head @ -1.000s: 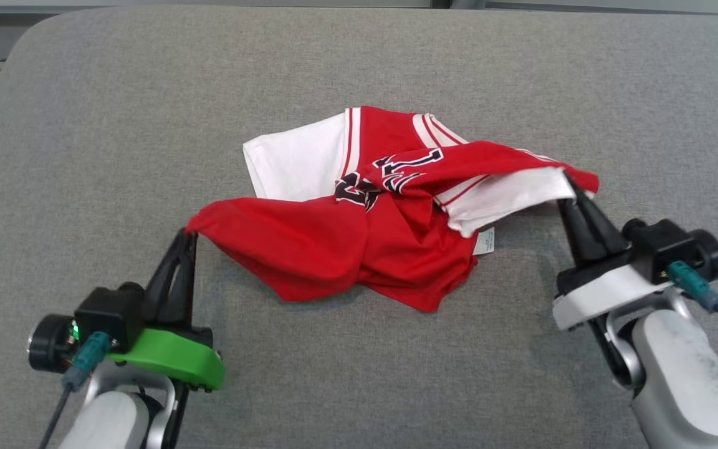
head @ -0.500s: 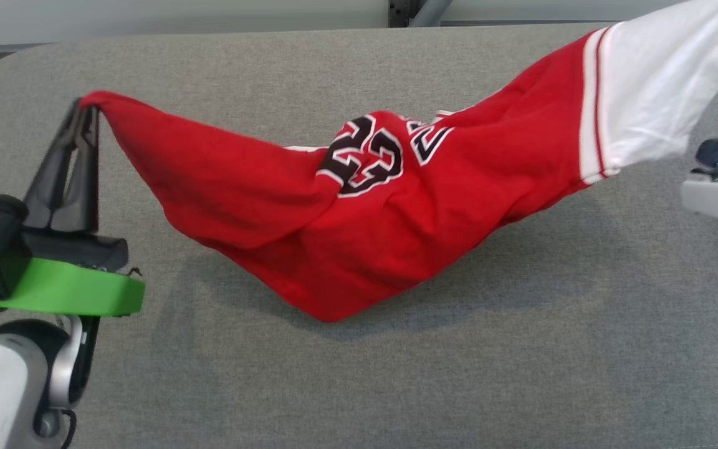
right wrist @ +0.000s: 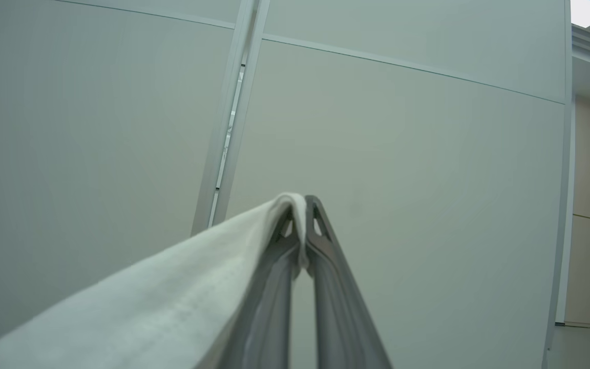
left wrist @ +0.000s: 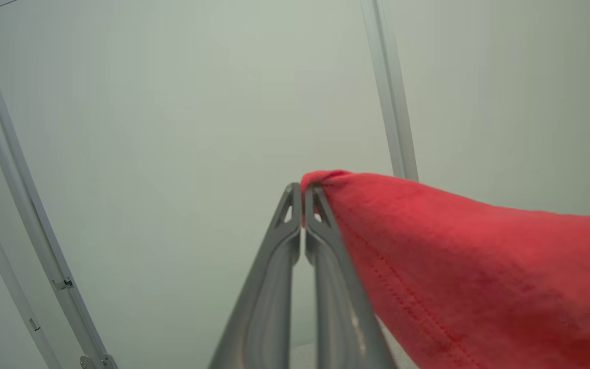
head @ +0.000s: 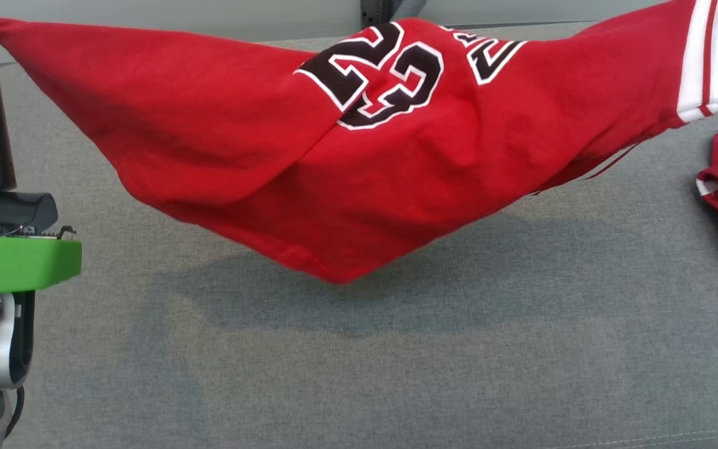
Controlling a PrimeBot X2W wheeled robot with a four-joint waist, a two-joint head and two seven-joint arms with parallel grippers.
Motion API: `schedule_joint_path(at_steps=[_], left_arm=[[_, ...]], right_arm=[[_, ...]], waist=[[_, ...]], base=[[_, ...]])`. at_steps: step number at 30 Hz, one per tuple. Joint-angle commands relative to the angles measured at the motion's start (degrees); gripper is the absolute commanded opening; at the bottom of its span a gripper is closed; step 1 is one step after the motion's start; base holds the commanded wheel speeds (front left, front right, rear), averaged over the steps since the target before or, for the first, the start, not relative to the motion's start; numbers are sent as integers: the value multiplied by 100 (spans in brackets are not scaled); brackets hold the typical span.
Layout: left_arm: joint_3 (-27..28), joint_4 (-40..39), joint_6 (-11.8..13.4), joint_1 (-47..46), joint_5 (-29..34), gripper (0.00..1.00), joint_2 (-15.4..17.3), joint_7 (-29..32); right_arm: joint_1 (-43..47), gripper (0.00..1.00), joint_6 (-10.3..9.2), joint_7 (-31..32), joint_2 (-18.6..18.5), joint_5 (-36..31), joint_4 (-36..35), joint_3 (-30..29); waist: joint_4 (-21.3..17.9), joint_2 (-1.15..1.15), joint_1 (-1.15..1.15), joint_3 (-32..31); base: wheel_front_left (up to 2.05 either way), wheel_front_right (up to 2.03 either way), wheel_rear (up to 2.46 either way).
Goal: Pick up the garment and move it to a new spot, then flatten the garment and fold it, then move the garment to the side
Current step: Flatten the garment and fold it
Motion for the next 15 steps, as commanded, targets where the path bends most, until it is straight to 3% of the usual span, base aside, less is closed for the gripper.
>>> schedule_joint_path(at_steps=[1,5,9,15], left_arm=[[-6,-16,52,75,14,0,-8,27],[1,51,150,168,-94,0,-79,152],[-78,418,50,100,-359,0,-208,318],[-301,1834,-397,-270,-900,0,-635,141]], right_arm=[[70,0,-7,23,37,39,3,30],[142,0,-6,66,108,106,72,154],[225,0,-7,130,205,211,256,341],[473,0,-7,-7,545,364,878,601]], waist=[[-5,0,0,4],[-2,0,0,49],[2,0,0,192],[-112,0,0,518]], base=[[0,0,0],[0,0,0],[0,0,0],[0,0,0]])
